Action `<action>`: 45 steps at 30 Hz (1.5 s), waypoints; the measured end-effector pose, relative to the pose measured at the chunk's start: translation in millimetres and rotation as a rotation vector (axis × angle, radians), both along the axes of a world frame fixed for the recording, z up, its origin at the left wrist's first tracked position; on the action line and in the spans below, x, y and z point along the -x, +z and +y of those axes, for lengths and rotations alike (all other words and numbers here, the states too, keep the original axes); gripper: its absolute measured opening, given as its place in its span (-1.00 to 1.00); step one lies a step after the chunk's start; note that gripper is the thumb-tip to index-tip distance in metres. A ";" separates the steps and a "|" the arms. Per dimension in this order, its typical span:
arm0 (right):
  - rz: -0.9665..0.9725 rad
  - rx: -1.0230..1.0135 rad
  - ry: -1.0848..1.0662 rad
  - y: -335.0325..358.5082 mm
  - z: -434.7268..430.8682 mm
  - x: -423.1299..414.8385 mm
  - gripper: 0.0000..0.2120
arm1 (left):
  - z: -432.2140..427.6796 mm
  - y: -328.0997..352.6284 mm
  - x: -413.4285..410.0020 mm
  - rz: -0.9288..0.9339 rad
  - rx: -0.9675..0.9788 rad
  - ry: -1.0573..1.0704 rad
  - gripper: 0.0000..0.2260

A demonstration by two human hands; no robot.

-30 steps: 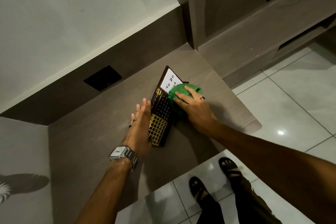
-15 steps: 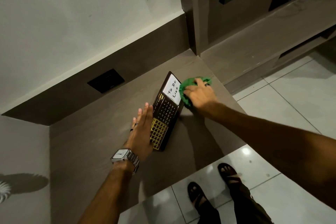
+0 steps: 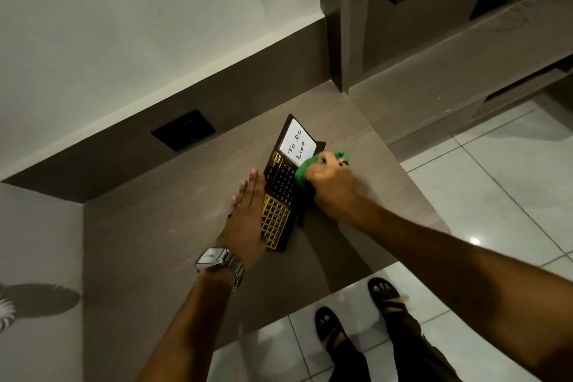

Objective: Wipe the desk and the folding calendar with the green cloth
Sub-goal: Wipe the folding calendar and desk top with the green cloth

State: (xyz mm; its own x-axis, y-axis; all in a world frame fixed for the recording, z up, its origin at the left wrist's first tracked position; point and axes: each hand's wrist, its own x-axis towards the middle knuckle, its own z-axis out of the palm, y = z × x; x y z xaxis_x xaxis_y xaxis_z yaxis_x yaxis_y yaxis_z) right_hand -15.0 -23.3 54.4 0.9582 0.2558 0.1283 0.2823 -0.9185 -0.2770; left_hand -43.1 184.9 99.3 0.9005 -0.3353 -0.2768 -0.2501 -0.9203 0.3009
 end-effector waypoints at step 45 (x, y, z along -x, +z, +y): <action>0.467 -1.082 -0.451 -17.3 -22.0 -6.4 -0.60 | -1.0 5.5 -1.8 0.057 -0.019 0.055 0.14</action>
